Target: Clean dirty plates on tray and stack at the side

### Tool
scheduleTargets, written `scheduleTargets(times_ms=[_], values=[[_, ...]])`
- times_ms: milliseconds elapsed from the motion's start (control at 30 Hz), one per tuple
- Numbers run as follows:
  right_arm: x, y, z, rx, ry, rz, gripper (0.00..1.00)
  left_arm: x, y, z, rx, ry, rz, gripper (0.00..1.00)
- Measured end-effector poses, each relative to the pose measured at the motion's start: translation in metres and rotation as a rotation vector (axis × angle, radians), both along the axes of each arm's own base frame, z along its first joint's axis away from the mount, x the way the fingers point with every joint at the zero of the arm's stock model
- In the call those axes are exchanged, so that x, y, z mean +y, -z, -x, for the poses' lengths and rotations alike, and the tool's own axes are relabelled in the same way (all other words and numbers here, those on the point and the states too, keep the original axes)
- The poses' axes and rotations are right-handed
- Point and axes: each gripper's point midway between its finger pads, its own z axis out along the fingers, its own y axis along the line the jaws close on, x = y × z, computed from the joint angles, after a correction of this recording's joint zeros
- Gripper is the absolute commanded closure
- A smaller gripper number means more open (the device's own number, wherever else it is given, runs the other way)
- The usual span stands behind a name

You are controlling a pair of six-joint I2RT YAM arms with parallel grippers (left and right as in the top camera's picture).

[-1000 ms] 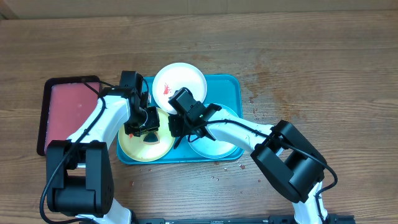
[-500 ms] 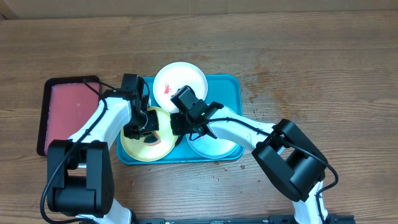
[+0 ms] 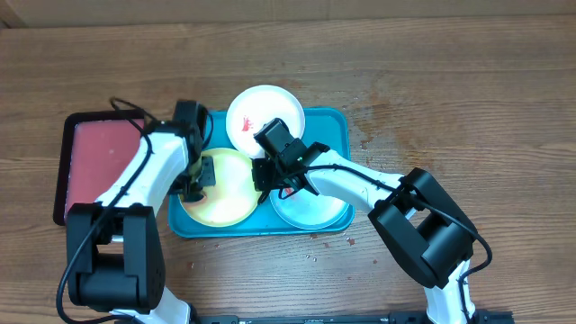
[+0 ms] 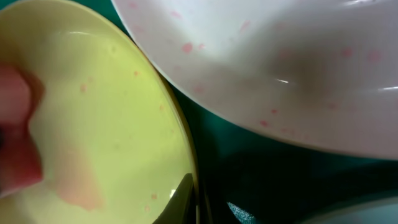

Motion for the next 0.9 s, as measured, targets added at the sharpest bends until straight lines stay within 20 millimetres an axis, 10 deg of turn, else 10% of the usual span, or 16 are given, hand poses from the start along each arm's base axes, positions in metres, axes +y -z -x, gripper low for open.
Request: scheduleTargets(times_ms=[233,900], values=[[0.000,0.000,-0.001,0.003,-0.001,-0.006,0.96,-0.036,-0.057,-0.066,-0.212,0.023,0.194,0.96],[-0.002,-0.002,0.009,-0.098,-0.105,0.169,0.96,-0.039,0.011,-0.014,-0.061,0.012,0.228,0.96]])
